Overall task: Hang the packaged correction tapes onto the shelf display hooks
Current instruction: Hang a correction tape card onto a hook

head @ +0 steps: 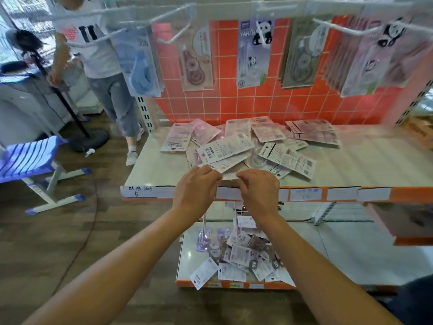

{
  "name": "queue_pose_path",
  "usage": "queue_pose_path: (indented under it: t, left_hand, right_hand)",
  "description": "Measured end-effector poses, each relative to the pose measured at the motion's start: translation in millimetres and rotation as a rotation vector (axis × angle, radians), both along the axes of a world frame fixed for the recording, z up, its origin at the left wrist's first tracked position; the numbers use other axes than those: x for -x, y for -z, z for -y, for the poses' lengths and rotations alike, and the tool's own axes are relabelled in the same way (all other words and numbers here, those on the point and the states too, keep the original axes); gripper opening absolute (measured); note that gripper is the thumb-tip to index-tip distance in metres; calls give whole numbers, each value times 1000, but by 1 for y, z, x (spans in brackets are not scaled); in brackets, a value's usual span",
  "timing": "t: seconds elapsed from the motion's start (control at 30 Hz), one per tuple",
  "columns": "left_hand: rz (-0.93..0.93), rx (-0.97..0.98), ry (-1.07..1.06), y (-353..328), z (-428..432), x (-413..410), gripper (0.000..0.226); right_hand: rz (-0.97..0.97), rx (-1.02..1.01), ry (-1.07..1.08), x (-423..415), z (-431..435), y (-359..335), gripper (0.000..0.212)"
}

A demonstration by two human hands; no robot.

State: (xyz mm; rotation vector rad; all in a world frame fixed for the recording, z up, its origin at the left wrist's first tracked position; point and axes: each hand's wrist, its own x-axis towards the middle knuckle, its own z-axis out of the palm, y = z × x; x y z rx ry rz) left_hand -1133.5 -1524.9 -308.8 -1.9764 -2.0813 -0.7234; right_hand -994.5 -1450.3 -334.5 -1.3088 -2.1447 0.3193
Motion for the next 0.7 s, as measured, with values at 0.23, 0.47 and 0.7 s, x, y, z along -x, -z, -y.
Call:
queue_pose_path:
  t: [0.23,0.47,0.7]
  left_hand:
    - [458,52,-93,-6,-5,9,23]
    - [898,227,-61,-12,-14,-10,41]
    - [961,257,-98,-9,-17,-22,48]
  right_hand:
    - [-465,153,-19,-17,1,-30,18]
    - [-881,522,73,-20,-2,-31,23]
    - [-1065,682,61,-25,-4,-34,20]
